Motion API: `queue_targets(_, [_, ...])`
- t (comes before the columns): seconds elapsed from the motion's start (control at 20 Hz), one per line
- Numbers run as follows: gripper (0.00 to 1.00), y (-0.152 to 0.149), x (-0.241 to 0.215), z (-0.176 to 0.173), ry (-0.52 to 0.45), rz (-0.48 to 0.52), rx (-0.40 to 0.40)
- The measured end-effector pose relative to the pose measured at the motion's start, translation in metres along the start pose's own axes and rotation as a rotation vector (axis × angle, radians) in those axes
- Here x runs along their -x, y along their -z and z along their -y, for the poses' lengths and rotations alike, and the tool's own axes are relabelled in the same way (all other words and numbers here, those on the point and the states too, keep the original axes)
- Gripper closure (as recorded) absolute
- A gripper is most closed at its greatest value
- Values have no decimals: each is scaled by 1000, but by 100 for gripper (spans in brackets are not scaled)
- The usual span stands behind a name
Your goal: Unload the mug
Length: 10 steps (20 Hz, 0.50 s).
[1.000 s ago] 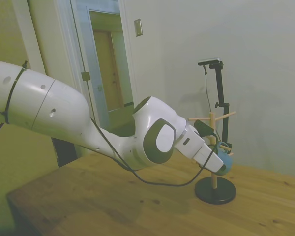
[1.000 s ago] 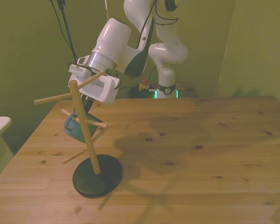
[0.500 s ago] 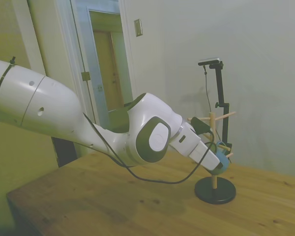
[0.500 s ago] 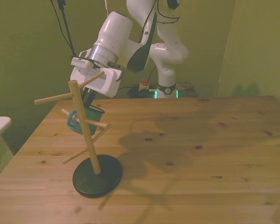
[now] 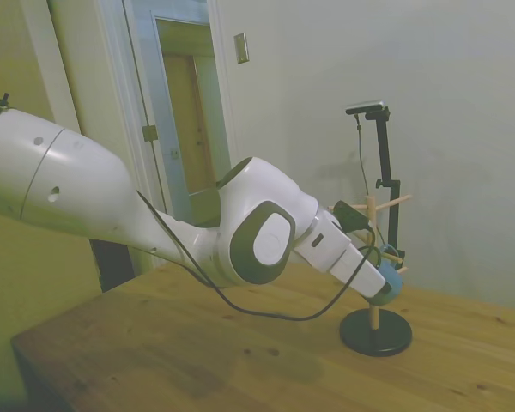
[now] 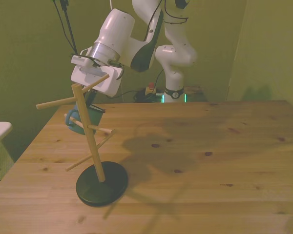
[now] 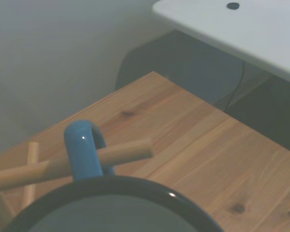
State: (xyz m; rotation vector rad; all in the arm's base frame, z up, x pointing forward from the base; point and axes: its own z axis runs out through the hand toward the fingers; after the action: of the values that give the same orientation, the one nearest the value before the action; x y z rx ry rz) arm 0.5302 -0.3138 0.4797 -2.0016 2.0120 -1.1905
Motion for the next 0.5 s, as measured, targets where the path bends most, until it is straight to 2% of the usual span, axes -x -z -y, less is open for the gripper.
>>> queue_targets(0.2, [100, 2, -13, -14, -18, 4, 5])
queue_targets(0.5, [100, 31, -21, -39, -34, 40, -23])
